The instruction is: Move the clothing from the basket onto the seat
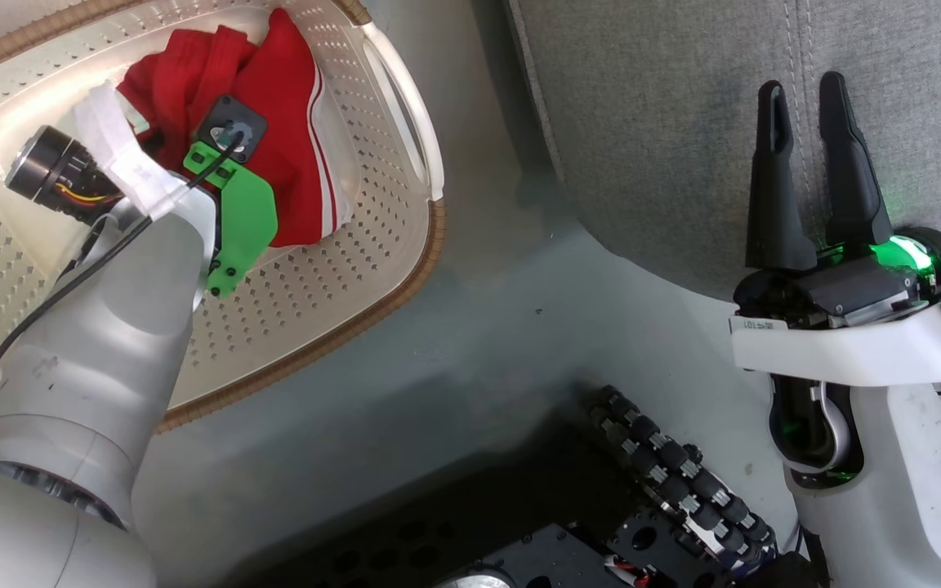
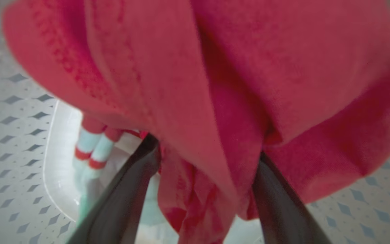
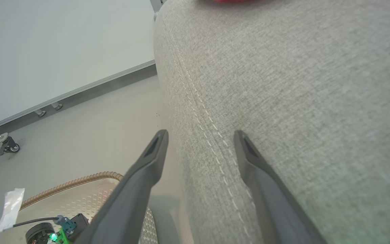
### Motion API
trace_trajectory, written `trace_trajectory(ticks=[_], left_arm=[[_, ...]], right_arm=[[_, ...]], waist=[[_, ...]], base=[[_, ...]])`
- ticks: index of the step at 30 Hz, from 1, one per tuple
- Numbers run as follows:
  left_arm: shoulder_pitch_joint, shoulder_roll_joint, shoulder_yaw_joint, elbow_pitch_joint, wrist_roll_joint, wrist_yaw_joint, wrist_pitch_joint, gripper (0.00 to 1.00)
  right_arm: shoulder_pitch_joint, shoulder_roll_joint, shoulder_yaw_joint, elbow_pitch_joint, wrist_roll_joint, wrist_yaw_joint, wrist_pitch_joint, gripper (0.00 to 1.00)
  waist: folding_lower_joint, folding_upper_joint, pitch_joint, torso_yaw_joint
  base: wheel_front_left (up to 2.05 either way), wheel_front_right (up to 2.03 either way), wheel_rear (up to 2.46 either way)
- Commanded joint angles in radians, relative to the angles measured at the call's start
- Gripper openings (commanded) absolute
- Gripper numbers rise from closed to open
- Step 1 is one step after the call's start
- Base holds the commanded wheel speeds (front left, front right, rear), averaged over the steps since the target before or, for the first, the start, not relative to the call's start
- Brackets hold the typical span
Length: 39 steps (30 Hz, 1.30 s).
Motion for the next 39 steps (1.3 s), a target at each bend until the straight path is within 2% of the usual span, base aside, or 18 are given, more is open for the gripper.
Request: trace_trajectory(ticks=[1,2,3,4,6,13,19,26,36,39], left_arm=[[-0.011,0.010,-0.002,0.001,-0.005,-0.009,0.014,1.00],[-0.004,0.010,-0.003,0.001,-0.011,-0.020,0.031,1.00],[0.002,0.006,0.001,0.001,-0.022,-0.039,0.042,0.38],[0.001,0.006,0.005,0.001,-0.026,-0.042,0.046,0.00],[0.006,0.007,-0.001,0.002,-0.028,-0.049,0.057,0.00],[0.007,0.022,-0.007,0.001,-0.033,-0.005,0.028,0.00],[0.032,0.021,0.016,0.001,-0.059,0.026,-0.040,0.00],[0.109,-0.029,0.035,0.001,-0.106,0.037,-0.114,0.00],[0.233,-0.083,0.065,0.000,-0.173,0.047,-0.242,0.00],[0.279,-0.095,0.084,0.001,-0.201,0.037,-0.281,0.00]], right_arm=[[0.055,0.010,0.031,0.089,0.010,-0.002,0.045,1.00],[0.057,0.010,0.033,0.089,0.009,-0.002,0.046,1.00],[0.058,0.010,0.033,0.090,0.009,-0.002,0.047,1.00],[0.059,0.010,0.032,0.091,0.009,-0.002,0.047,1.00],[0.056,0.010,0.025,0.092,0.014,-0.002,0.047,1.00],[0.009,0.010,0.018,0.087,0.018,-0.002,0.046,1.00],[-0.053,0.010,0.018,0.083,0.010,-0.001,0.041,1.00],[-0.036,0.004,-0.035,0.091,-0.039,-0.002,0.026,1.00],[0.046,-0.014,-0.062,0.131,-0.082,-0.002,0.025,1.00],[0.074,-0.021,-0.053,0.147,-0.090,-0.002,0.025,1.00]], waist=[[0.0001,0.0000,0.002,0.000],[0.0001,0.0000,0.003,0.001],[0.0001,0.0000,0.004,0.001],[0.0001,0.0000,0.005,0.002],[0.0001,0.0000,0.004,0.003],[0.0001,0.0000,-0.011,0.004],[0.0001,0.0000,-0.043,0.013],[0.0001,0.0000,-0.190,0.071],[0.0001,0.0000,-0.456,0.148],[0.0001,0.0000,-0.536,0.167]], base=[[0.00,0.00,0.00],[0.00,0.00,0.00],[0.00,0.00,0.00],[0.00,0.00,0.00],[0.00,0.00,0.00],[0.00,0.00,0.00],[0.00,0.00,0.00],[0.00,0.00,0.00],[0.00,0.00,0.00],[0.00,0.00,0.00]])
